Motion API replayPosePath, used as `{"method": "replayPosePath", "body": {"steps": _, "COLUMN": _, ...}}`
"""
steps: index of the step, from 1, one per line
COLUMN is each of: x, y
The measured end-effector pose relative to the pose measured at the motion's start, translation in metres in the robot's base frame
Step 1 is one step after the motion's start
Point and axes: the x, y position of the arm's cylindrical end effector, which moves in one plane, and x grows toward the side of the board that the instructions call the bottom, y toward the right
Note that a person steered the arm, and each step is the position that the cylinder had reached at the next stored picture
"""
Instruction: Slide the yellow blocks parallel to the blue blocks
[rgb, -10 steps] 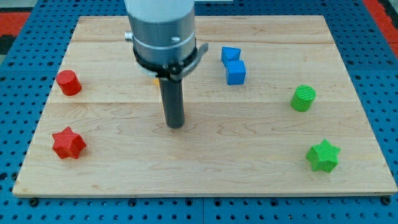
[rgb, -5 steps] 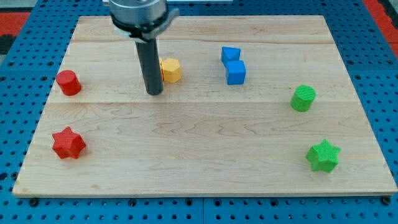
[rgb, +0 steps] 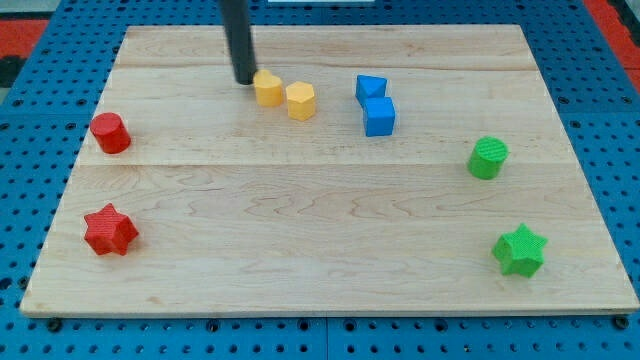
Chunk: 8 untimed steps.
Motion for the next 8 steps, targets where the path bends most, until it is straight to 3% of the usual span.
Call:
{"method": "replayPosePath", "body": {"steps": 2, "x": 0.015, "y": 0.078}}
{"method": "replayPosePath", "body": {"steps": 4, "x": 0.043, "y": 0.062}}
{"method": "replayPosePath", "body": {"steps": 6, "x": 0.077, "y": 0.101}}
{"method": "replayPosePath", "body": {"steps": 8, "x": 0.104, "y": 0.074}}
